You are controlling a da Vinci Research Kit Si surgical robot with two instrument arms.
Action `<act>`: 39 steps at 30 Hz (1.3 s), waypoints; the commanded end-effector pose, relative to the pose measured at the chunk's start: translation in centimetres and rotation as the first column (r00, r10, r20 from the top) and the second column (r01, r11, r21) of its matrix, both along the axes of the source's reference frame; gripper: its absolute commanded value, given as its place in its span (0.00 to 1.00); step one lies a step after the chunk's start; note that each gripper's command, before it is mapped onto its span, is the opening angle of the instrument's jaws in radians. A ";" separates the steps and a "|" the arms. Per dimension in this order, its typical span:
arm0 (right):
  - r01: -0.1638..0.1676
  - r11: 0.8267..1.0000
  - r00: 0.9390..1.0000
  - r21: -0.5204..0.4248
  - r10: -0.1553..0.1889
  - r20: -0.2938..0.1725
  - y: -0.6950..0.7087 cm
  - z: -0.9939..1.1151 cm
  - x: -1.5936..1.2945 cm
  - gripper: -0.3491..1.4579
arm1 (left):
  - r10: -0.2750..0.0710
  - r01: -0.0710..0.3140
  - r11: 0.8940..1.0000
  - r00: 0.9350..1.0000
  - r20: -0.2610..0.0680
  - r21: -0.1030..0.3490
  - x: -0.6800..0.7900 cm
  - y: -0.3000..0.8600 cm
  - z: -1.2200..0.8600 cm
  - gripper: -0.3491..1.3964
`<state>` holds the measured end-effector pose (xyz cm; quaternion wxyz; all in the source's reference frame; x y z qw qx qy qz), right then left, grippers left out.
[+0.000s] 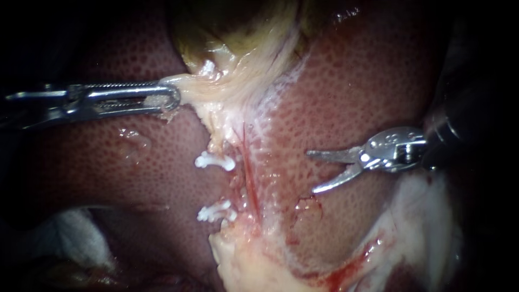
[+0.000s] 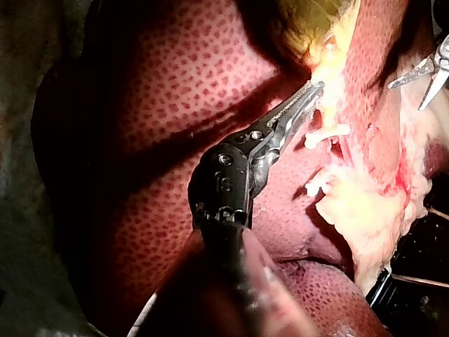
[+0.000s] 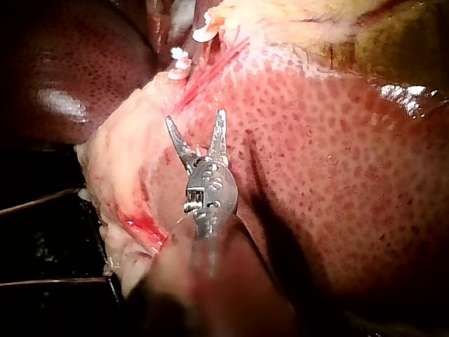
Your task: Go back from the cut left tube
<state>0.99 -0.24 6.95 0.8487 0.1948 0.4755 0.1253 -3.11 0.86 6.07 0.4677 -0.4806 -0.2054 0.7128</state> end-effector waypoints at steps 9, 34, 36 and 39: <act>-0.002 1.000 1.000 0.003 0.002 -0.004 -0.02 -0.02 -0.01 0.98 | 0.011 -0.011 1.000 1.000 -0.010 -0.015 -0.26 -0.09 0.29 0.00; -0.002 1.000 1.000 -0.002 0.002 -0.010 -0.03 -0.05 -0.01 0.98 | 0.080 -0.080 0.997 0.996 -0.033 -0.006 -0.94 -0.19 1.02 0.00; -0.002 1.000 1.000 -0.002 0.002 -0.010 -0.03 -0.06 -0.01 0.98 | 0.080 -0.081 0.997 0.996 -0.033 -0.006 -0.94 -0.19 1.02 0.00; -0.002 1.000 1.000 -0.001 0.002 -0.010 -0.03 -0.06 -0.02 0.98 | 0.081 -0.081 0.997 0.996 -0.032 -0.006 -0.94 -0.19 1.02 0.00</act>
